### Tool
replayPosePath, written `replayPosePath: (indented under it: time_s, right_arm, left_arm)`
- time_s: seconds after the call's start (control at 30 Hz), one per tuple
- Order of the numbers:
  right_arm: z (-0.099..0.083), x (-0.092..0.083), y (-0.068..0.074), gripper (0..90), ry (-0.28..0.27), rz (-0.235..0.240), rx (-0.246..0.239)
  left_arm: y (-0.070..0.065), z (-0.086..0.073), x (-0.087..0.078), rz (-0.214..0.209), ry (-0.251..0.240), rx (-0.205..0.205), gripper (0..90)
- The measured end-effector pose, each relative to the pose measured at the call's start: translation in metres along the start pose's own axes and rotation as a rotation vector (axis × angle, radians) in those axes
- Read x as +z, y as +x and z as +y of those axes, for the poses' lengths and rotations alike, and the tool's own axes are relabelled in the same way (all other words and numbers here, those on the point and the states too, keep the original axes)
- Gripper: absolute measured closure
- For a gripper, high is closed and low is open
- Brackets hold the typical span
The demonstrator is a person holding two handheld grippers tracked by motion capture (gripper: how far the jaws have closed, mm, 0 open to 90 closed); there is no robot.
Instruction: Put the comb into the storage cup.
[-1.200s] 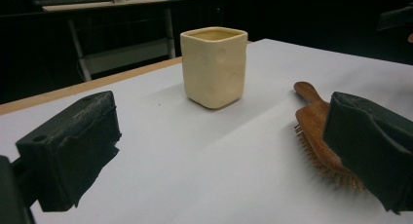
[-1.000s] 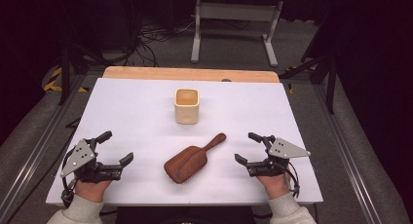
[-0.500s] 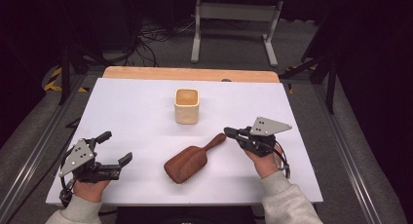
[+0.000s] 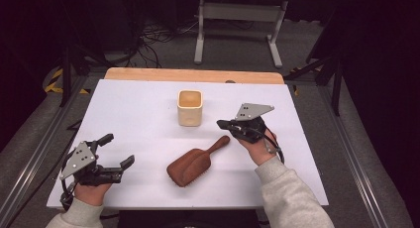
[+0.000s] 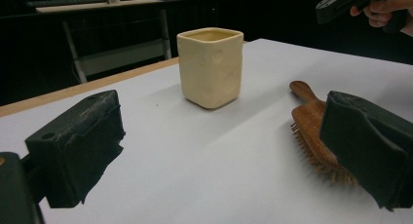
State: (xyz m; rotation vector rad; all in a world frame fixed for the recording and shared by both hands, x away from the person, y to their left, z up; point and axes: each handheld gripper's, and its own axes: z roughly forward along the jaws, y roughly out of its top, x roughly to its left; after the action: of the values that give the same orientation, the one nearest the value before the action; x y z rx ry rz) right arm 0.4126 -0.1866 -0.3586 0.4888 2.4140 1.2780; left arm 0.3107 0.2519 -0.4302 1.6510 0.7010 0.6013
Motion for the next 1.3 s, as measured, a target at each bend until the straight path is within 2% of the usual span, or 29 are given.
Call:
replayPosePath:
  time_s: [0.23, 0.33, 0.4, 0.43, 0.63, 0.73, 0.8, 1.0, 1.3]
  right_arm:
    - [0.009, 0.011, -0.006, 89.9, 0.059, 0.014, -0.034]
    - [0.012, 0.021, -0.009, 89.9, 0.117, 0.022, -0.056]
    - [0.013, 0.023, -0.01, 89.9, 0.131, 0.026, -0.061]
    - [0.013, 0.029, -0.013, 89.9, 0.162, 0.032, -0.066]
    - [0.013, 0.046, -0.017, 89.9, 0.265, 0.06, -0.087]
    - [0.014, 0.052, -0.019, 89.9, 0.287, 0.072, -0.09]
    - [0.013, 0.06, -0.02, 89.9, 0.339, 0.086, -0.104]
    - [0.012, 0.072, -0.019, 89.9, 0.404, 0.108, -0.133]
    - [0.004, 0.084, -0.02, 89.9, 0.492, 0.134, -0.149]
  left_arm:
    - [0.0, 0.0, 0.0, 0.0, 0.001, 0.002, 3.4]
    - [0.0, 0.0, 0.0, -0.001, 0.004, 0.007, 3.4]
    - [0.0, 0.0, 0.0, -0.001, 0.003, 0.007, 3.5]
    - [0.0, 0.0, 0.0, -0.001, 0.003, 0.007, 3.4]
    - [0.0, 0.0, 0.0, 0.0, 0.001, 0.007, 3.4]
    - [0.0, 0.0, 0.0, -0.001, 0.004, 0.006, 3.4]
    - [0.0, 0.0, 0.0, -0.001, 0.002, 0.008, 3.4]
    - [0.001, 0.0, 0.0, -0.003, 0.002, 0.008, 3.5]
    - [0.001, 0.0, -0.001, -0.001, 0.003, 0.007, 3.4]
